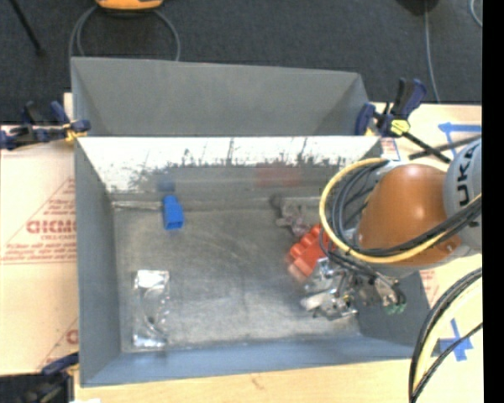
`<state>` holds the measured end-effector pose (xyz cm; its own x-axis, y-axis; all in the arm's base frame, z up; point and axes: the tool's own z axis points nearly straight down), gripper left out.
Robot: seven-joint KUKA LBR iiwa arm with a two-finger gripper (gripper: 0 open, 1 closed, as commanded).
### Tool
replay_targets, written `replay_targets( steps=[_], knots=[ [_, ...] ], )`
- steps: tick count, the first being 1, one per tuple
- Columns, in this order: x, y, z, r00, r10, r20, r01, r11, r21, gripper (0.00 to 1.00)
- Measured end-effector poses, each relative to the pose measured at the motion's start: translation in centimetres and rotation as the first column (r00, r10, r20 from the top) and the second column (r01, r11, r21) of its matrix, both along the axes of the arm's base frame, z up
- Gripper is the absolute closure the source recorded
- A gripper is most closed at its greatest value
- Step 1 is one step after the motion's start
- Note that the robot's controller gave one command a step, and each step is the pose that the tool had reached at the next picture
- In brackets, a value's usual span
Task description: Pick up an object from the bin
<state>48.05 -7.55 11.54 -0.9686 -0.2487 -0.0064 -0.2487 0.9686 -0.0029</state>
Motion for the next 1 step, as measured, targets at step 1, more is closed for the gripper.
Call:
replay_targets(
  steps=[1],
  knots=[
    [0.26, -0.11, 7.78, 1.0, -0.002, 0.004, 0.002, 1.0, -0.001, 1.0]
  ],
)
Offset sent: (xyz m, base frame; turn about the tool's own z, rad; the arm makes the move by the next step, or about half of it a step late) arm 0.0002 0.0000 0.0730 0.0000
